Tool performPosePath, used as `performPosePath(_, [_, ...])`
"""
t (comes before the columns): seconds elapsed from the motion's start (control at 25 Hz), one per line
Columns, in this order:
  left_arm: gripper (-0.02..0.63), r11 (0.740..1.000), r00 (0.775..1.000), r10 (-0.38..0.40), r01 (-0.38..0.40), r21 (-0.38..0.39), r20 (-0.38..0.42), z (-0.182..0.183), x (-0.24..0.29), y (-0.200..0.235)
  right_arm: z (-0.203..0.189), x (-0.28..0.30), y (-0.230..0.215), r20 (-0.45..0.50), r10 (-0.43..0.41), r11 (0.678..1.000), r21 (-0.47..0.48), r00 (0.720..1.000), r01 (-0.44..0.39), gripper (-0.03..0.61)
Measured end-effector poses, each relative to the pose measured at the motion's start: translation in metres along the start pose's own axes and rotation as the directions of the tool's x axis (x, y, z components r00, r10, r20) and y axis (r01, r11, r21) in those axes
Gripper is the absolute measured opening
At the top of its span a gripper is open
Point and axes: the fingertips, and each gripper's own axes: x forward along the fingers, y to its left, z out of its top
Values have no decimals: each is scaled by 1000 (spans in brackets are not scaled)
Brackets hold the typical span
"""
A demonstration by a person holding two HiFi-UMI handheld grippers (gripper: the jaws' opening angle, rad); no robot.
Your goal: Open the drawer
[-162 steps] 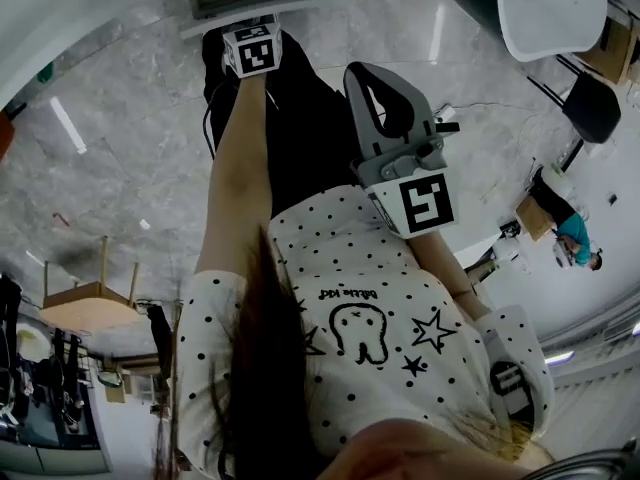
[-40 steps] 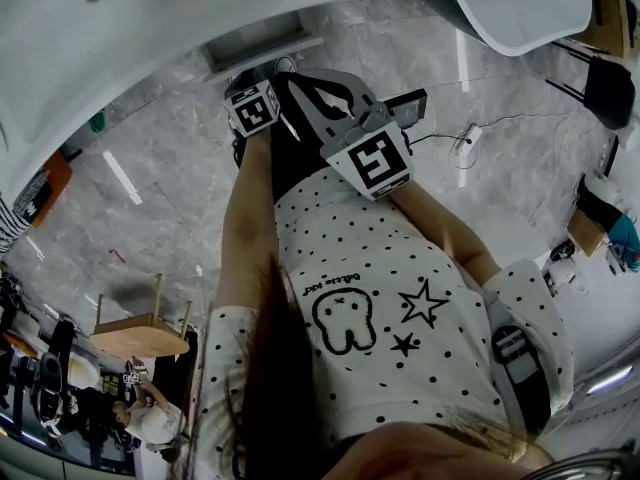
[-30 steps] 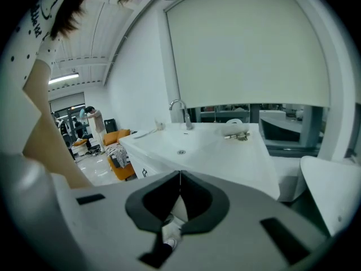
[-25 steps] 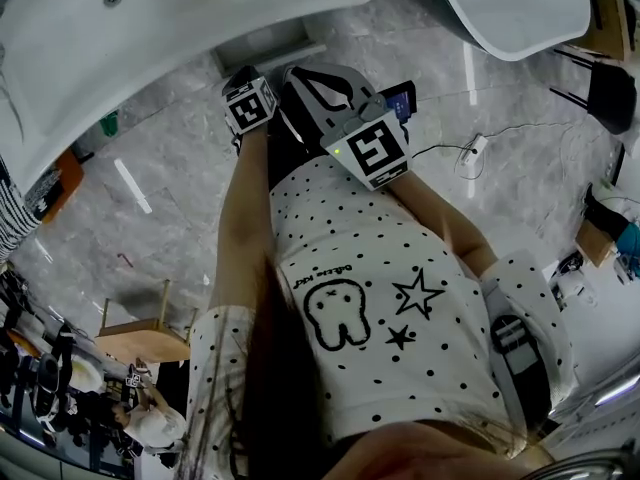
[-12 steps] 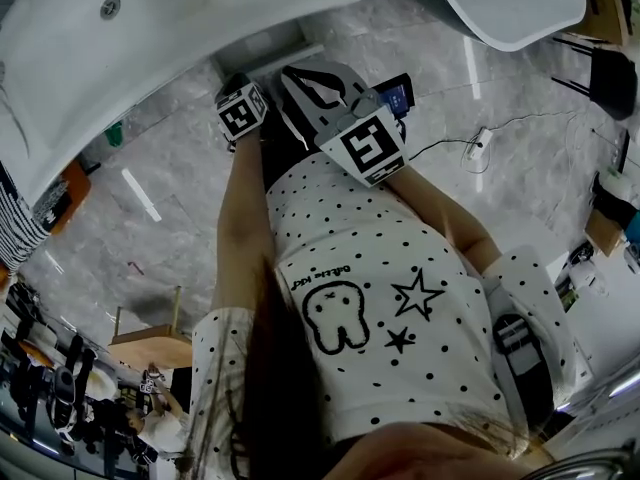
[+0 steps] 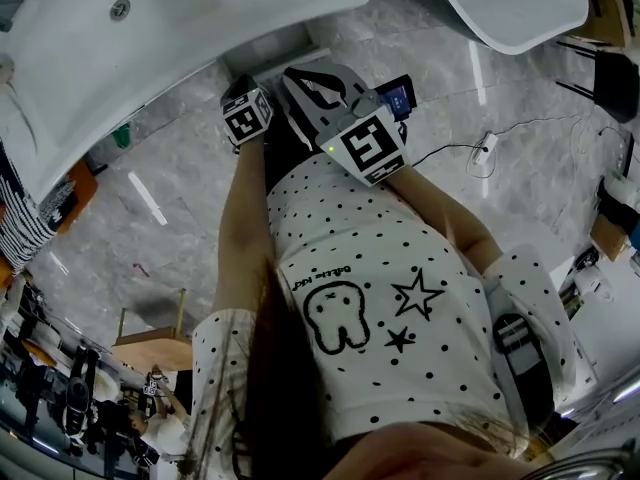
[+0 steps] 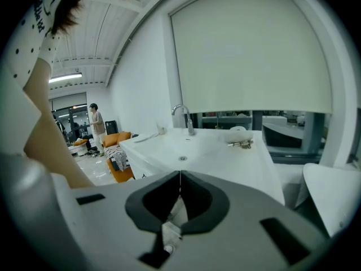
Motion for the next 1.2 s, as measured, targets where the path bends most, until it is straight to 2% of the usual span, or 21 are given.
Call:
performPosePath(0.56, [5,1000,998,-6,5,5,55,5,-9,-2,2,-5,1,18,-7,1000,-2,1000,7,14])
performPosePath(0.72, [5,1000,993,-17,19,-12,113,18,-17,-6,3,-8,-3,25,-13,1000,-5,1000,14,14])
performPosePath(0.92, [5,997,977,-58,48,54,206,44,-34,-22,5,-11,-5,32,-18,1000,-8,999,18,12])
performPosePath(1.2, [5,995,953,-73,49,87,295,72,-55,-31,6,-13,-10,38,-27,999,-20,999,28,12])
